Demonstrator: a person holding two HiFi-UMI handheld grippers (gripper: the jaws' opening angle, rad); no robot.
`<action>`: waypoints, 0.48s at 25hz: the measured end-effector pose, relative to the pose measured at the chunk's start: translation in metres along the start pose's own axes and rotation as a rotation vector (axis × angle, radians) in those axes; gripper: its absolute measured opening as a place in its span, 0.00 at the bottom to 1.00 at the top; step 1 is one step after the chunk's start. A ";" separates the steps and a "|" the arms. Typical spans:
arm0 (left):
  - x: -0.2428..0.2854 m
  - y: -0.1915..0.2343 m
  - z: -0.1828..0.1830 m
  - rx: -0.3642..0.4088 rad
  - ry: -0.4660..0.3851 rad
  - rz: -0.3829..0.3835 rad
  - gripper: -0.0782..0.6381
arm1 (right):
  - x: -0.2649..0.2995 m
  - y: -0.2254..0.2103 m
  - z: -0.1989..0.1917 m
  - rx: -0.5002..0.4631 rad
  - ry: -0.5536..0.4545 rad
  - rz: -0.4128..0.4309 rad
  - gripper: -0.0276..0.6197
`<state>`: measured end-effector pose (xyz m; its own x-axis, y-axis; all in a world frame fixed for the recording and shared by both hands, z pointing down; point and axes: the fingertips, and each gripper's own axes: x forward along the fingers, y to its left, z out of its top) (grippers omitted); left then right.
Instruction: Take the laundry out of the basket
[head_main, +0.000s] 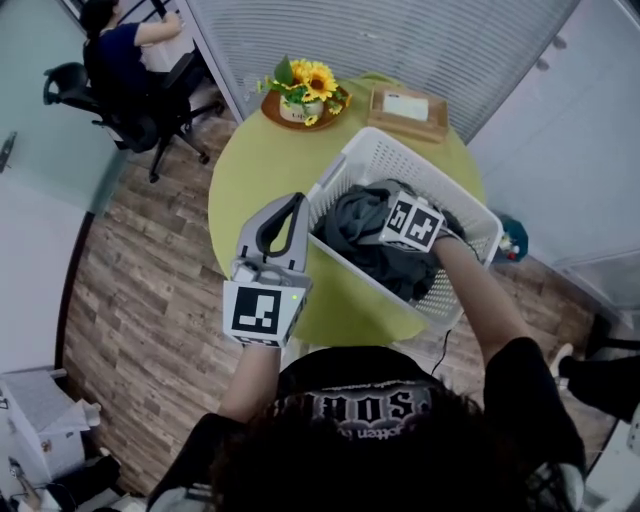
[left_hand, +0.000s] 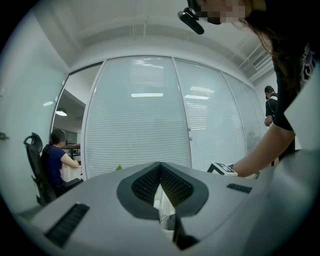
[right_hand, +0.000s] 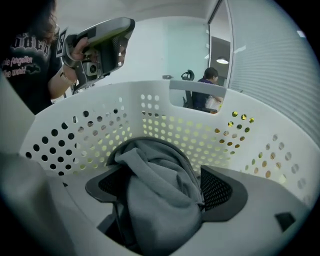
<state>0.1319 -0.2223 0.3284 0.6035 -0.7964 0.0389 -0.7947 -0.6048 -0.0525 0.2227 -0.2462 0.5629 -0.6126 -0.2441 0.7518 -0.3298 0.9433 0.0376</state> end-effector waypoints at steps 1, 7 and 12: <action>0.000 0.001 -0.001 0.000 0.003 0.005 0.11 | 0.004 -0.001 0.000 -0.008 0.006 0.009 0.75; 0.003 0.007 -0.002 0.004 0.014 0.029 0.11 | 0.027 -0.002 -0.003 -0.018 0.048 0.067 0.76; 0.003 0.011 -0.003 0.011 0.022 0.046 0.11 | 0.050 -0.001 -0.014 0.004 0.079 0.096 0.77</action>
<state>0.1244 -0.2312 0.3311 0.5648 -0.8232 0.0580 -0.8206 -0.5677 -0.0654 0.2021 -0.2563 0.6095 -0.5827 -0.1339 0.8016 -0.2756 0.9605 -0.0398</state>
